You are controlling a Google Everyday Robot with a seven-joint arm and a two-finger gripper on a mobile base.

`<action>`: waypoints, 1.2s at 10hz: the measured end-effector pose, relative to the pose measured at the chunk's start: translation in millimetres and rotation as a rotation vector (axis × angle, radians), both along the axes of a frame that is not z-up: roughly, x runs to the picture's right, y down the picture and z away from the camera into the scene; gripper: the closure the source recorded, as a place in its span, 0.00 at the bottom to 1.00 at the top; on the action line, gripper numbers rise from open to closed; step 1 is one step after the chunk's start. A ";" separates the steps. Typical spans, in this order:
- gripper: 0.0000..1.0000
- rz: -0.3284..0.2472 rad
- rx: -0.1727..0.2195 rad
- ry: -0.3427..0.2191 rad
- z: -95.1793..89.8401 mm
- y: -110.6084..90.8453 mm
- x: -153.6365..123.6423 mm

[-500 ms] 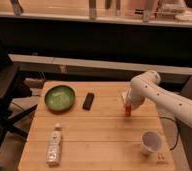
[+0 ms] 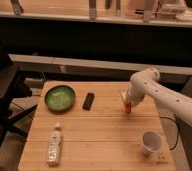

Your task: Place the pepper on the white sponge

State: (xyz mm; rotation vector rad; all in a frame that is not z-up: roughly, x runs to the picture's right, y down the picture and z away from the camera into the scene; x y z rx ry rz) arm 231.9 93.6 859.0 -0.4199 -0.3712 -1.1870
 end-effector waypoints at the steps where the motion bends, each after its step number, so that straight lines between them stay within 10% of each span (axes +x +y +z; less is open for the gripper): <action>1: 0.97 0.002 0.006 -0.003 7.0 -7.5 -4.8; 12: 0.97 0.014 0.014 0.009 42.0 -34.9 3.9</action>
